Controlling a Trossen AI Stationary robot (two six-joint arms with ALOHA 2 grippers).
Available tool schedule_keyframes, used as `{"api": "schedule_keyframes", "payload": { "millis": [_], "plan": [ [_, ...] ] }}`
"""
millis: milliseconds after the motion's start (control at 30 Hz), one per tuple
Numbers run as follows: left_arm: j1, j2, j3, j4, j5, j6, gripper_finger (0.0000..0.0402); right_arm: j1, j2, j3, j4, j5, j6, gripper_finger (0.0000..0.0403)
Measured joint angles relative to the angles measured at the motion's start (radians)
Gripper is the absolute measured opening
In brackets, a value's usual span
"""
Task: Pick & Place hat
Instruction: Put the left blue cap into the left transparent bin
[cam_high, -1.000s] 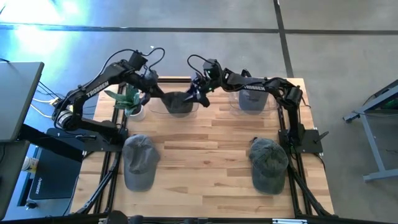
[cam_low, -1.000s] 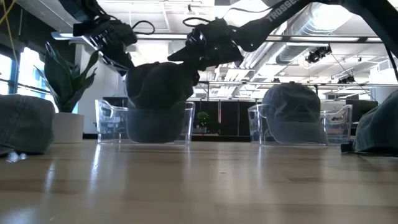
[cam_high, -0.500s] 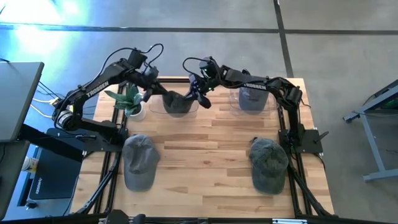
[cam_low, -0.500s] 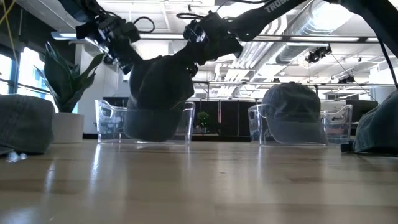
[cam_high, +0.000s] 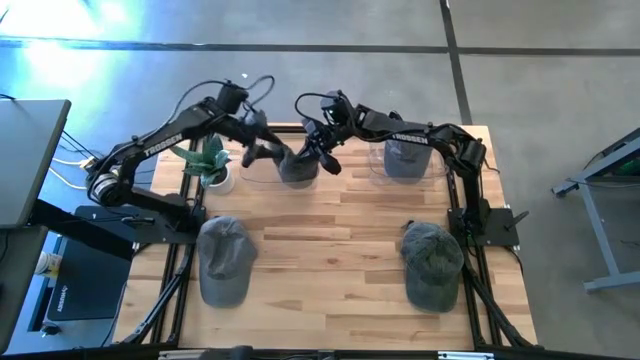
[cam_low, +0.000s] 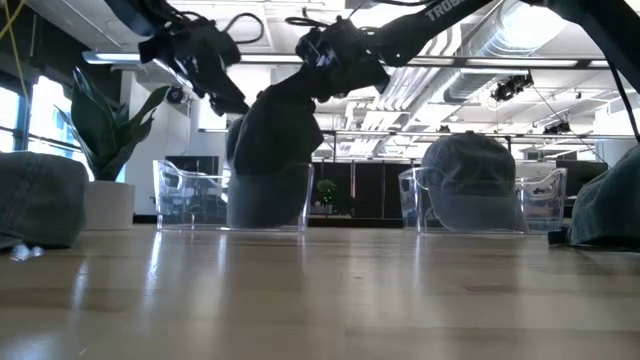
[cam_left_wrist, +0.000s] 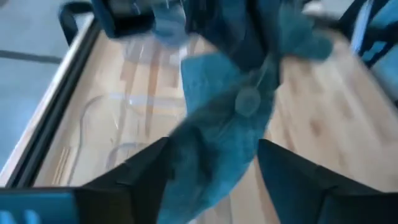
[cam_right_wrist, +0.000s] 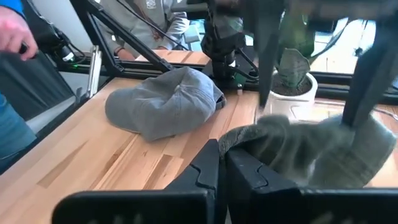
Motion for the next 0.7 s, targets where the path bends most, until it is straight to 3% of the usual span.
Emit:
{"api": "schedule_keyframes", "payload": {
  "millis": [200, 500, 700],
  "plan": [
    [-0.08, 0.049, 0.0, 0.046, -0.087, 0.024, 0.0294, -0.001, 0.0, 0.0, 0.014, -0.037, 0.004, 0.0004],
    [-0.103, 0.044, 0.142, -0.088, -0.101, 0.032, 0.0298, 0.0, 0.0, 0.0, 0.017, -0.078, 0.007, 0.0003],
    [-0.103, 0.064, 0.175, -0.064, -0.11, 0.139, 0.0298, 0.0, 0.0, 0.0, 0.035, -0.101, 0.008, 0.0005]
  ]
}}
